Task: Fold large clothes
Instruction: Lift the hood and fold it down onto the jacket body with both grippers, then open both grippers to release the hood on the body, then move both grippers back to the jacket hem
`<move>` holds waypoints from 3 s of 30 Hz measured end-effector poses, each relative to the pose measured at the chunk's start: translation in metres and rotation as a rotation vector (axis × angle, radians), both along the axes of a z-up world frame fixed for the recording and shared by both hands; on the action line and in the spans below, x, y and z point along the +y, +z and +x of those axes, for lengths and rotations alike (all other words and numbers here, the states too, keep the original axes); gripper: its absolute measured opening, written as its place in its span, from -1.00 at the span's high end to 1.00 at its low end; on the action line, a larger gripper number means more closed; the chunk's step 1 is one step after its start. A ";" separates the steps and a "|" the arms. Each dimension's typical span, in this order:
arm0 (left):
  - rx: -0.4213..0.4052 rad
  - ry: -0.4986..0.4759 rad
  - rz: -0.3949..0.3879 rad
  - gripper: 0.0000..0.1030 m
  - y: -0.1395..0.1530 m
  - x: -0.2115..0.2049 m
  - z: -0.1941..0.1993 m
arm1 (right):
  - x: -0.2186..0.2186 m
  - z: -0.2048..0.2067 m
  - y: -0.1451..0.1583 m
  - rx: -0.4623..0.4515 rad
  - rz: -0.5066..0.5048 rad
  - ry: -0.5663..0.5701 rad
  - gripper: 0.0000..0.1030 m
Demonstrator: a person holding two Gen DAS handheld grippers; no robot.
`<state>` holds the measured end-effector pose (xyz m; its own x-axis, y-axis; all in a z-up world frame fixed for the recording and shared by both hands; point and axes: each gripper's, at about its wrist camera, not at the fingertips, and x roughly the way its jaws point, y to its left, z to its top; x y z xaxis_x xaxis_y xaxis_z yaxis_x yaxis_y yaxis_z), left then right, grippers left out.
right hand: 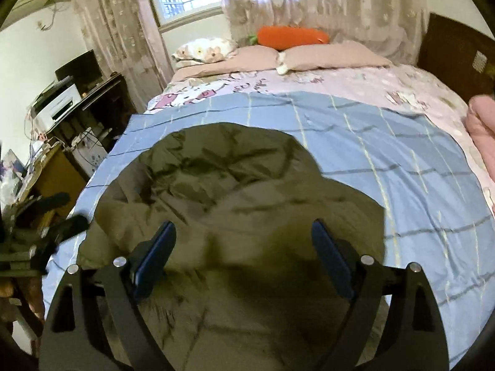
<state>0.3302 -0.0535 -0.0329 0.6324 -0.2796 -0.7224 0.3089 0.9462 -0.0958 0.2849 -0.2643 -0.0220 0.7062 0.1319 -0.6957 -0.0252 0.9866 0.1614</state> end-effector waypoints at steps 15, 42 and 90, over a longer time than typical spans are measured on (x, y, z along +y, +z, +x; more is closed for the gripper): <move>0.182 0.087 0.161 -0.96 -0.150 0.013 0.031 | 0.019 0.032 -0.123 0.170 -0.242 0.124 -0.75; -0.232 0.109 -0.025 -0.96 0.111 0.098 -0.201 | 0.045 -0.165 0.092 -0.158 -0.187 -0.010 -0.97; -0.019 0.179 -0.013 -0.96 0.018 0.134 -0.330 | 0.016 -0.325 0.014 -0.003 -0.003 -0.101 -0.97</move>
<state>-0.0001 0.0800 -0.0152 0.6865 -0.1706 -0.7068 0.1374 0.9850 -0.1043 -0.0397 -0.2480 -0.0079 0.7177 0.0581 -0.6939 0.0740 0.9845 0.1589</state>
